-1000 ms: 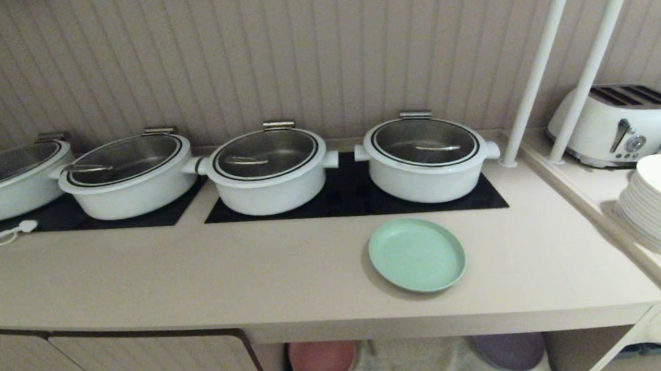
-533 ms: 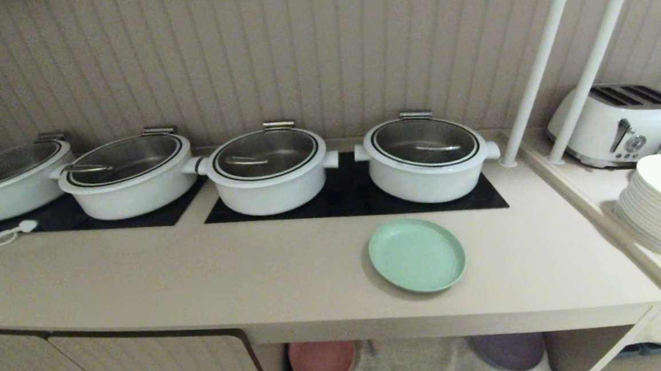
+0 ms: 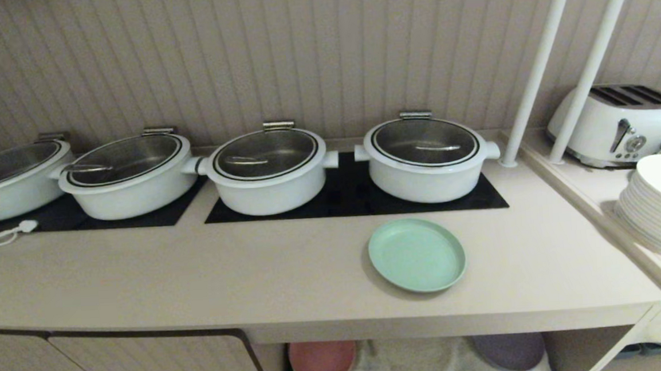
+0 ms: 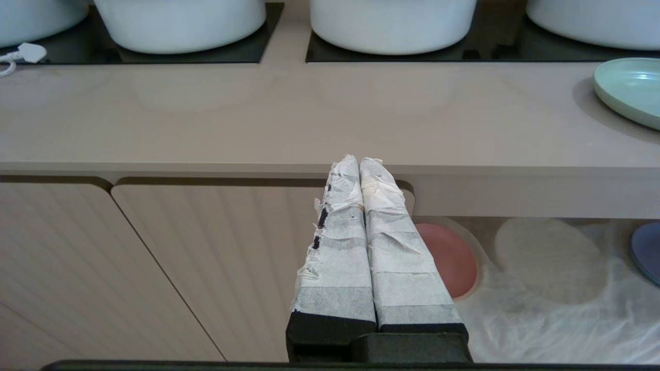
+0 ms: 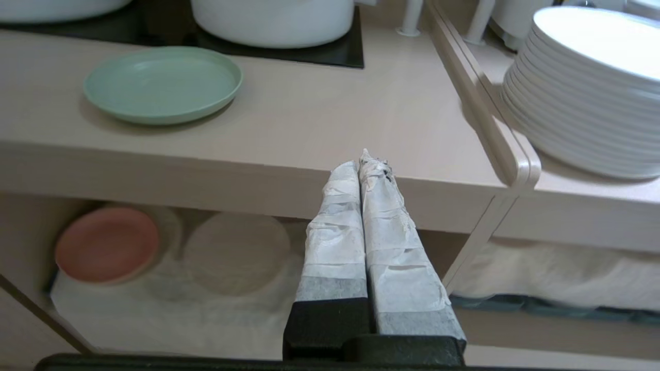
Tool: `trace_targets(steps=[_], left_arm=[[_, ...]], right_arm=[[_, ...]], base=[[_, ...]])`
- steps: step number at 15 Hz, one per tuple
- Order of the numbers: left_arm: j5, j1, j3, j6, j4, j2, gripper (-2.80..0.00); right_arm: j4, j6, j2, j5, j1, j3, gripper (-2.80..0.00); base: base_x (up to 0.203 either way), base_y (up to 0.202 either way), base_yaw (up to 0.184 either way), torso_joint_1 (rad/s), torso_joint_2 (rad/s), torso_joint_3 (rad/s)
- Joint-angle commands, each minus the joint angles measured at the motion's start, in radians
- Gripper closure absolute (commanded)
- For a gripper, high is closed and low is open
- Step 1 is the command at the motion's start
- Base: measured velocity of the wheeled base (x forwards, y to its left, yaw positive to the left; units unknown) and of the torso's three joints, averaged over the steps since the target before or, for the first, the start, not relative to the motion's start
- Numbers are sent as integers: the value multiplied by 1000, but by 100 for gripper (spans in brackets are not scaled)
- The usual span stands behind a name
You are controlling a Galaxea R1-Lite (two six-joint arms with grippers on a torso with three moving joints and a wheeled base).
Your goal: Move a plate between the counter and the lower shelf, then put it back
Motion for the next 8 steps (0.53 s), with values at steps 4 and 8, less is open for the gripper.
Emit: trace_targets(steps=[4, 8], left_arm=[[0, 0, 0, 0, 0, 0, 0], [0, 0, 0, 0, 0, 0, 0]], right_arm=[[-2, -27, 2, 3, 0, 0, 0], [-2, -27, 2, 3, 0, -1, 0]], base=[[0, 0, 0, 0, 0, 0], [0, 0, 0, 0, 0, 0]])
